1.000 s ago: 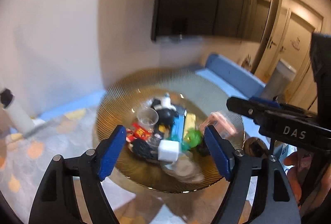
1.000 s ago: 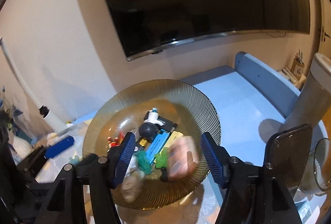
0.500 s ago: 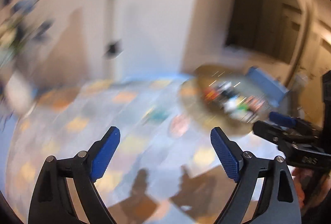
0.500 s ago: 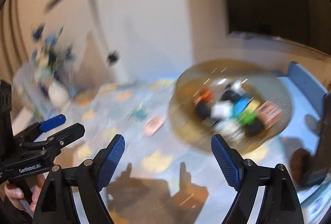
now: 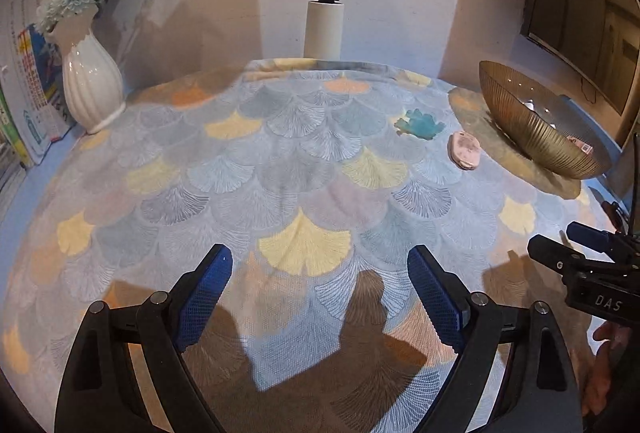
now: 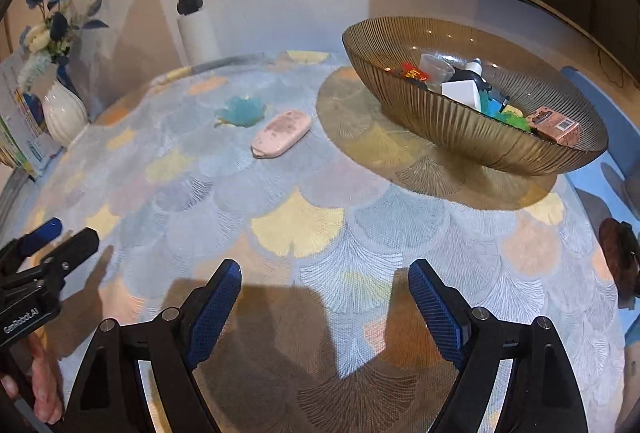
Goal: Organize rigid objects
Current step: 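Bring both open tools back over the teal toy and pink case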
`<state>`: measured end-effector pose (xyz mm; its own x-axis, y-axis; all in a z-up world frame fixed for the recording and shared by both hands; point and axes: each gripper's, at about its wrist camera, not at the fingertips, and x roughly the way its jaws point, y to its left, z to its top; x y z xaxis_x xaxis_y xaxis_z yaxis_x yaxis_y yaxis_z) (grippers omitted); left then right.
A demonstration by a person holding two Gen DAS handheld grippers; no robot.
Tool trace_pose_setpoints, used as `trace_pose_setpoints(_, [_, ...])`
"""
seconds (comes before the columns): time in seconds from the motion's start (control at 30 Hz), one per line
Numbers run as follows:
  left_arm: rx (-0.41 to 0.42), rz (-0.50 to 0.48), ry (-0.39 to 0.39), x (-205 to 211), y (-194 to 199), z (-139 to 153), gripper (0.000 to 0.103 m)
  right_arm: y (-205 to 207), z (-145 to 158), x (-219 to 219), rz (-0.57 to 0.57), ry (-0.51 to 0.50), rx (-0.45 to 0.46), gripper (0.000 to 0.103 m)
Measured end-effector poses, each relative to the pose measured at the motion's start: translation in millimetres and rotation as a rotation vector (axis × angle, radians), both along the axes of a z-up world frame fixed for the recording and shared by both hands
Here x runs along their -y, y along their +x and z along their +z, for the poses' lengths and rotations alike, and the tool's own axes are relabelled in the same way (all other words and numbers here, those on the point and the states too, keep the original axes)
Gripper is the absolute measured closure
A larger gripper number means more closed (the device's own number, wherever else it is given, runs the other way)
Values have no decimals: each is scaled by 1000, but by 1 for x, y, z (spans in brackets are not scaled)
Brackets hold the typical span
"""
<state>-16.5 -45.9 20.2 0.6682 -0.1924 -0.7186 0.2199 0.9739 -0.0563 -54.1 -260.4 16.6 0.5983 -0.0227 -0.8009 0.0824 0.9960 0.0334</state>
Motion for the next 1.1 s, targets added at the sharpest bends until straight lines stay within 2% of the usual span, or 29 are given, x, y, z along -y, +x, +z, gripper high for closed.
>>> trace_pose_setpoints(0.4, [0,7,-30,-4,1,2,14,-5,9,-11,4,-79,51,15])
trace_pose_setpoints(0.53, [10,17,-38,-6,-1,2,14,-18,20,-17,2,-124,143,13])
trace_pose_setpoints(0.6, [24,22,-45,-7,-3,4,13,-16,20,-18,3,-128,139,4])
trace_pose_setpoints(0.8, [11,27,-51,-8,-2,2,13,-15,19,-12,-15,-96,129,4])
trace_pose_setpoints(1.1, [11,28,-46,-8,-4,1,13,-14,17,-12,-22,-100,116,4])
